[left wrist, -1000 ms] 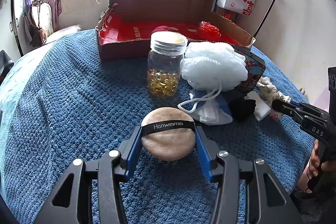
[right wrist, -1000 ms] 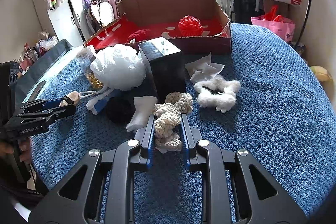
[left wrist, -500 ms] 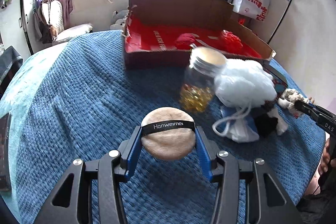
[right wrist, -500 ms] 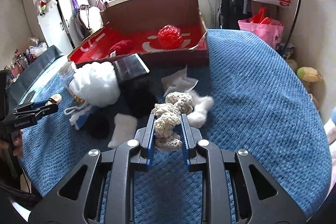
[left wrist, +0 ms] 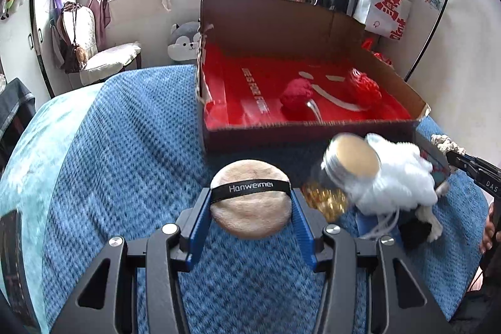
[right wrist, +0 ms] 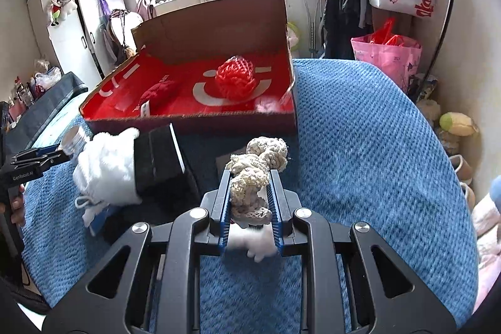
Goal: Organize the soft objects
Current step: 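Lift the powder puff with the left tool while the right tool lifts the rope toy, then carry the powder puff in the left tool while the right tool carries the rope toy over the box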
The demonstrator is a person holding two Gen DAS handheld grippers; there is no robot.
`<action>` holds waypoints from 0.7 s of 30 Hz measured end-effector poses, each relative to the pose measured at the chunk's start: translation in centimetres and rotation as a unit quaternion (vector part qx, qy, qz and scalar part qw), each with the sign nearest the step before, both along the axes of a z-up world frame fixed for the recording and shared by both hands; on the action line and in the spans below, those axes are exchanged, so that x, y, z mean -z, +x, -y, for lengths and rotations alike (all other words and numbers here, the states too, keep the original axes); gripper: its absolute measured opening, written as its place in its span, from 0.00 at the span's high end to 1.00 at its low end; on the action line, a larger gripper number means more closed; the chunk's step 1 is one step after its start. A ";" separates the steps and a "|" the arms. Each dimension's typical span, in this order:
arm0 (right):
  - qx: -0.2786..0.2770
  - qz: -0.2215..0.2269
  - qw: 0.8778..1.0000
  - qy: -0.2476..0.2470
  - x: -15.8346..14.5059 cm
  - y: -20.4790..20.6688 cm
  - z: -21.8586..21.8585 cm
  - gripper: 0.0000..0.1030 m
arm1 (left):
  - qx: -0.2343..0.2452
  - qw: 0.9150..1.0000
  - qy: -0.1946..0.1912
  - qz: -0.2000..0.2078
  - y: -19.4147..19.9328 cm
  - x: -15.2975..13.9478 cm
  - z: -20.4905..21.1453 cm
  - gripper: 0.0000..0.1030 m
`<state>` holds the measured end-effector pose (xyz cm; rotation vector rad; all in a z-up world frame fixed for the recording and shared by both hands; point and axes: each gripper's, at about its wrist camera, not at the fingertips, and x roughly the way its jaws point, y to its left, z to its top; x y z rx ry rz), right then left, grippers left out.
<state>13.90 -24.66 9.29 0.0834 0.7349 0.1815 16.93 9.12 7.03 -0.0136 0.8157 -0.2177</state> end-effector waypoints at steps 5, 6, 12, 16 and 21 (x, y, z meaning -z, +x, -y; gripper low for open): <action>-0.011 0.002 1.000 0.004 -0.6 2.0 0.1 0.80 | 0.013 1.000 -0.011 -0.001 1.8 -0.6 -0.1 0.50; -0.014 0.003 1.000 0.006 -0.7 2.4 0.0 0.80 | 0.016 1.000 -0.013 0.000 2.1 -0.7 -0.1 0.50; -0.031 0.006 0.999 0.008 -1.4 4.5 -0.6 0.80 | 0.034 0.999 -0.012 0.007 3.9 -1.7 0.6 0.50; -0.045 0.009 0.999 0.006 -1.8 5.8 -1.2 0.80 | 0.059 0.998 -0.010 0.014 5.2 -2.7 1.9 0.50; -0.063 0.010 0.998 0.008 -2.3 7.5 -1.9 0.80 | 0.097 0.995 -0.010 0.019 6.9 -3.7 4.2 0.50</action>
